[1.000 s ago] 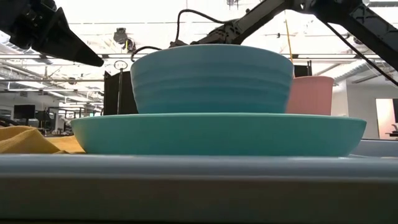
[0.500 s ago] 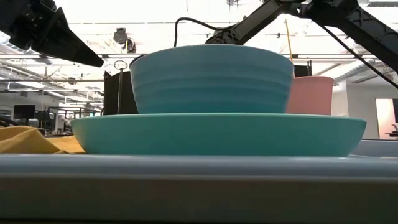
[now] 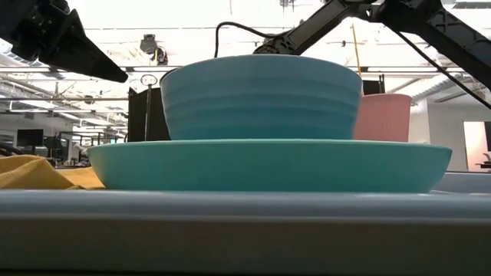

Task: Set up tray
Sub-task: Put the orange fork on top of the yellow napkin to the left of the light blue plate

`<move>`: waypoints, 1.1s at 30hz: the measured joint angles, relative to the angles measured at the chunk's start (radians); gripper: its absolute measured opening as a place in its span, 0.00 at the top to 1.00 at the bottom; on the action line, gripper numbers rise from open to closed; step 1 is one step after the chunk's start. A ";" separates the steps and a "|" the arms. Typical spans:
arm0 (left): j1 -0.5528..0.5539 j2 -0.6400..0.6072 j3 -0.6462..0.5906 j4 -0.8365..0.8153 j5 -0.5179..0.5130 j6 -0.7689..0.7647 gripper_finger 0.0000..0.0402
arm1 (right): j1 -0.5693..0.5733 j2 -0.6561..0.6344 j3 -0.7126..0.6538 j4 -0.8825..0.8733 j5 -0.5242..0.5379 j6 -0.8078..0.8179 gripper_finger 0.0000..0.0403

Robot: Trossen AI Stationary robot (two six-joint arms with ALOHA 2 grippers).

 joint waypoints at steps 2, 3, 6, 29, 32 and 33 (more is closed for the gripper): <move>0.000 0.000 0.000 0.000 0.000 0.000 0.94 | 0.000 0.001 0.000 0.002 -0.001 -0.004 0.72; 0.000 0.000 0.000 0.000 0.000 0.000 0.94 | 0.001 0.001 0.000 0.002 -0.001 -0.005 0.73; 0.000 0.000 0.000 0.000 0.001 0.000 0.94 | 0.001 0.001 0.000 0.001 -0.002 -0.021 0.79; 0.000 0.000 0.000 0.000 0.008 -0.003 0.94 | 0.041 -0.003 0.000 0.025 0.106 -0.107 0.99; 0.000 0.000 0.000 0.000 0.008 -0.005 0.94 | 0.047 -0.005 0.000 0.044 0.113 -0.108 0.99; 0.000 0.000 0.000 0.000 0.008 -0.006 0.94 | 0.047 -0.012 -0.002 0.042 0.114 -0.108 1.00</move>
